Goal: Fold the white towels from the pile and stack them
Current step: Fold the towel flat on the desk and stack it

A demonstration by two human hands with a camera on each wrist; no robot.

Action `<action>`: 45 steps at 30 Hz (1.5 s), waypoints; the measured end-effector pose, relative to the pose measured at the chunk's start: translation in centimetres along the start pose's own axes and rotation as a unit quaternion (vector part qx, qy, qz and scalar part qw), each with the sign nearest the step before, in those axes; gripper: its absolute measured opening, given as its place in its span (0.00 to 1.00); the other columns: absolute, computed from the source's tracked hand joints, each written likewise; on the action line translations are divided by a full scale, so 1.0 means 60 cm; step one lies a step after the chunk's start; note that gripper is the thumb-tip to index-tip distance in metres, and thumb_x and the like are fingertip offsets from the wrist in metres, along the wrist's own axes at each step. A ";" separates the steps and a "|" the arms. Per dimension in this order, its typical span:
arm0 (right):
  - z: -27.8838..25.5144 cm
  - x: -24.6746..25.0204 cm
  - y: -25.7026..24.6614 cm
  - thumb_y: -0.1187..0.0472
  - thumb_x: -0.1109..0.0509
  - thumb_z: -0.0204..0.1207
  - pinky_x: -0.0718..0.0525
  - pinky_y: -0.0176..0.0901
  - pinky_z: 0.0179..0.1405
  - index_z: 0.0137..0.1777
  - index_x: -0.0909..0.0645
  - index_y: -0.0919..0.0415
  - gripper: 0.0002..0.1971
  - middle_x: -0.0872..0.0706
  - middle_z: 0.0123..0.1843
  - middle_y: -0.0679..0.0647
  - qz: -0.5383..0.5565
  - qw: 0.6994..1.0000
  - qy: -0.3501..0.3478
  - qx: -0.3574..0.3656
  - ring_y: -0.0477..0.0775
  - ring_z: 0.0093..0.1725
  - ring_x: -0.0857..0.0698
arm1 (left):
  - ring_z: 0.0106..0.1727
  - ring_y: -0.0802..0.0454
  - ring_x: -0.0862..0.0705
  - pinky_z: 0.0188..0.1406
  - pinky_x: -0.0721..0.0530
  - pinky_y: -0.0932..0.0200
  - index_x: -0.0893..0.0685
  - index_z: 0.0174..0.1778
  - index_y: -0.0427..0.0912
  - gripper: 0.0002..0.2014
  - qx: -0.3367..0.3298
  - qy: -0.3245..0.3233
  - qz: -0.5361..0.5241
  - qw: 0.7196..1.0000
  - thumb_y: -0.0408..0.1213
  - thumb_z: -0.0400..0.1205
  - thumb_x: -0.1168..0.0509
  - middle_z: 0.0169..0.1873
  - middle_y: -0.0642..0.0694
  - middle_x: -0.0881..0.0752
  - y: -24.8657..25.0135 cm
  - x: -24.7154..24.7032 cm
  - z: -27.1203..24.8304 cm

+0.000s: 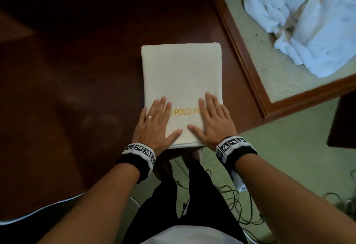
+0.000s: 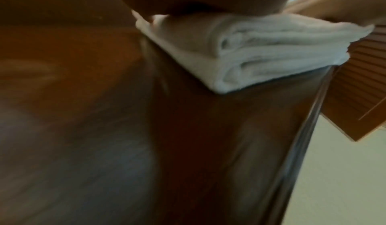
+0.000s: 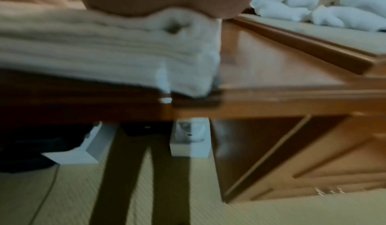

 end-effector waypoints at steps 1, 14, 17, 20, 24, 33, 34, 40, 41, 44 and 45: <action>-0.007 -0.007 0.013 0.26 0.55 0.79 0.46 0.58 0.84 0.88 0.56 0.58 0.48 0.60 0.89 0.55 -0.004 1.000 -0.006 -0.005 0.55 0.88 0.58 | 0.89 0.51 0.58 0.86 0.50 0.38 0.55 0.89 0.47 0.44 0.005 -0.007 0.002 1.000 0.71 0.82 0.59 0.89 0.50 0.59 -0.014 -0.007 -0.007; 0.154 0.112 0.022 0.35 0.49 0.81 0.33 0.62 0.76 0.84 0.37 0.57 0.37 0.45 0.88 0.62 -0.013 0.996 0.062 0.064 0.64 0.85 0.41 | 0.89 0.44 0.51 0.85 0.51 0.38 0.49 0.89 0.47 0.38 0.022 0.037 0.030 0.999 0.63 0.85 0.54 0.89 0.44 0.52 -0.045 0.113 0.161; 0.209 0.100 0.001 0.33 0.54 0.82 0.41 0.65 0.80 0.87 0.47 0.53 0.38 0.54 0.89 0.59 -0.049 0.994 0.030 0.088 0.62 0.87 0.50 | 0.89 0.46 0.57 0.85 0.53 0.36 0.57 0.89 0.51 0.38 0.009 0.007 0.062 0.998 0.64 0.86 0.56 0.89 0.47 0.59 -0.048 0.107 0.208; 0.222 0.074 0.046 0.30 0.58 0.82 0.49 0.68 0.82 0.88 0.58 0.49 0.39 0.63 0.89 0.51 -0.065 0.996 -0.006 0.059 0.54 0.88 0.59 | 0.88 0.51 0.63 0.84 0.58 0.32 0.65 0.88 0.54 0.39 0.029 -0.027 0.068 0.997 0.69 0.84 0.64 0.87 0.53 0.67 -0.083 0.082 0.205; 0.202 0.068 0.086 0.30 0.57 0.82 0.53 0.67 0.83 0.87 0.62 0.48 0.40 0.67 0.88 0.46 -0.023 0.999 -0.030 0.013 0.50 0.87 0.63 | 0.88 0.49 0.64 0.85 0.58 0.32 0.65 0.88 0.51 0.42 0.084 -0.032 0.029 0.996 0.71 0.83 0.63 0.86 0.55 0.69 -0.099 0.074 0.181; 0.076 0.054 0.099 0.45 0.32 0.80 0.22 0.60 0.67 0.84 0.44 0.52 0.37 0.30 0.75 0.60 0.207 0.967 -0.013 -0.144 0.67 0.71 0.25 | 0.73 0.36 0.25 0.65 0.21 0.41 0.50 0.88 0.48 0.49 0.248 -0.018 -0.171 0.953 0.65 0.78 0.35 0.74 0.40 0.29 -0.081 0.054 0.040; 0.061 0.047 0.102 0.44 0.31 0.79 0.21 0.58 0.65 0.85 0.44 0.52 0.39 0.29 0.73 0.60 0.229 0.959 -0.013 -0.167 0.67 0.69 0.24 | 0.72 0.36 0.24 0.64 0.21 0.41 0.47 0.87 0.48 0.49 0.262 -0.009 -0.186 0.947 0.65 0.77 0.33 0.72 0.39 0.27 -0.081 0.050 0.026; -0.002 -0.010 0.116 0.36 0.21 0.64 0.19 0.56 0.63 0.72 0.29 0.56 0.41 0.17 0.66 0.56 0.331 0.896 -0.036 -0.293 0.63 0.66 0.18 | 0.61 0.39 0.15 0.57 0.15 0.48 0.20 0.55 0.41 0.32 0.382 0.009 -0.409 0.829 0.59 0.66 0.19 0.55 0.42 0.13 -0.100 -0.006 -0.026; -0.012 -0.018 0.114 0.38 0.19 0.64 0.19 0.54 0.61 0.70 0.27 0.57 0.39 0.16 0.65 0.56 0.340 0.888 -0.050 -0.306 0.63 0.65 0.17 | 0.58 0.41 0.14 0.58 0.14 0.47 0.18 0.54 0.40 0.34 0.386 0.000 -0.443 0.809 0.59 0.62 0.16 0.54 0.43 0.12 -0.099 -0.015 -0.029; -0.039 -0.034 0.103 0.42 0.17 0.64 0.16 0.50 0.56 0.63 0.20 0.59 0.32 0.12 0.60 0.55 0.374 0.861 -0.084 -0.333 0.61 0.59 0.14 | 0.48 0.48 0.08 0.56 0.10 0.43 0.10 0.48 0.39 0.37 0.369 -0.019 -0.544 0.753 0.56 0.46 0.14 0.45 0.46 0.07 -0.083 -0.028 -0.037; -0.045 -0.034 0.100 0.44 0.17 0.64 0.15 0.49 0.55 0.62 0.18 0.59 0.30 0.11 0.59 0.55 0.385 0.855 -0.087 -0.336 0.60 0.57 0.13 | 0.46 0.49 0.08 0.56 0.10 0.43 0.09 0.47 0.38 0.36 0.357 -0.019 -0.557 0.749 0.54 0.45 0.14 0.43 0.46 0.06 -0.076 -0.025 -0.037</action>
Point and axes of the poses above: each hand's wrist, its own z-axis towards the middle knuckle, its own x-axis out of the back of the hand, y = z × x, the point moved 10 cm from there along z, towards the middle knuckle
